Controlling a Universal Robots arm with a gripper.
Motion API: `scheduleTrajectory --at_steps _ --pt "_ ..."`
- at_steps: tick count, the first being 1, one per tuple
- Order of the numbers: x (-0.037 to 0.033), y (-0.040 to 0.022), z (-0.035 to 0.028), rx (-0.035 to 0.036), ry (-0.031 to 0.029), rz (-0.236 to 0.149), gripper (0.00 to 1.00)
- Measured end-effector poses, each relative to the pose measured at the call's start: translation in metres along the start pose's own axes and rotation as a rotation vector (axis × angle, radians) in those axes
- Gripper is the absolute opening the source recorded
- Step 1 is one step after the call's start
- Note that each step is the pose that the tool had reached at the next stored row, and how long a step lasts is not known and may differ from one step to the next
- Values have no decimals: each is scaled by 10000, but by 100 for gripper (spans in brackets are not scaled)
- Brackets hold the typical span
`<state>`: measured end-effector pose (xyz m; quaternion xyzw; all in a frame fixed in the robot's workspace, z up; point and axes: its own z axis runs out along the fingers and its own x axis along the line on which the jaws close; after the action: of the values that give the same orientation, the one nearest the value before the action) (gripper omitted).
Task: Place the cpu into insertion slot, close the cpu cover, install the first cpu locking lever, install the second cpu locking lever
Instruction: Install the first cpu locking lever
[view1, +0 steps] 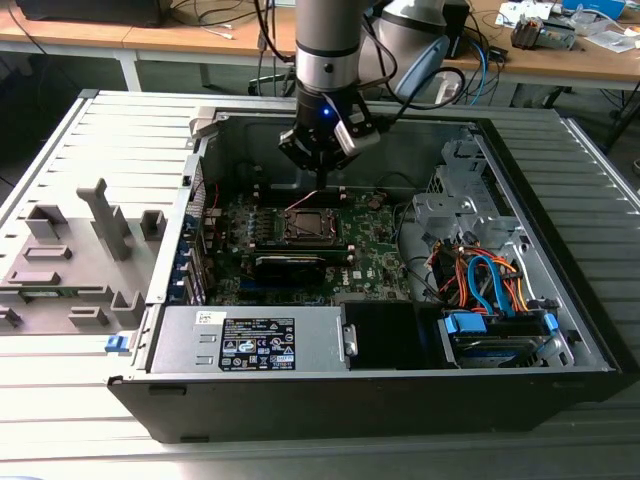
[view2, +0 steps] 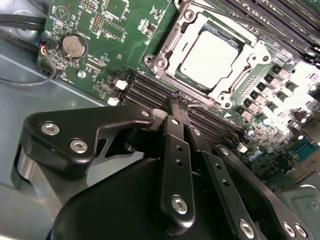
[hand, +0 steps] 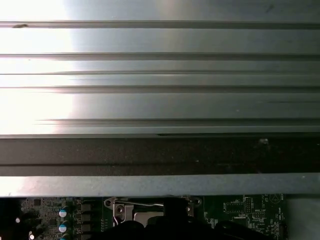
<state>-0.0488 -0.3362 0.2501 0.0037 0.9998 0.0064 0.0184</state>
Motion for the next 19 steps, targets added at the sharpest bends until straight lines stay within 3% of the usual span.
scheduleTrajectory --at_steps 19 --pt "-107 1 6 0 0 -1 11"
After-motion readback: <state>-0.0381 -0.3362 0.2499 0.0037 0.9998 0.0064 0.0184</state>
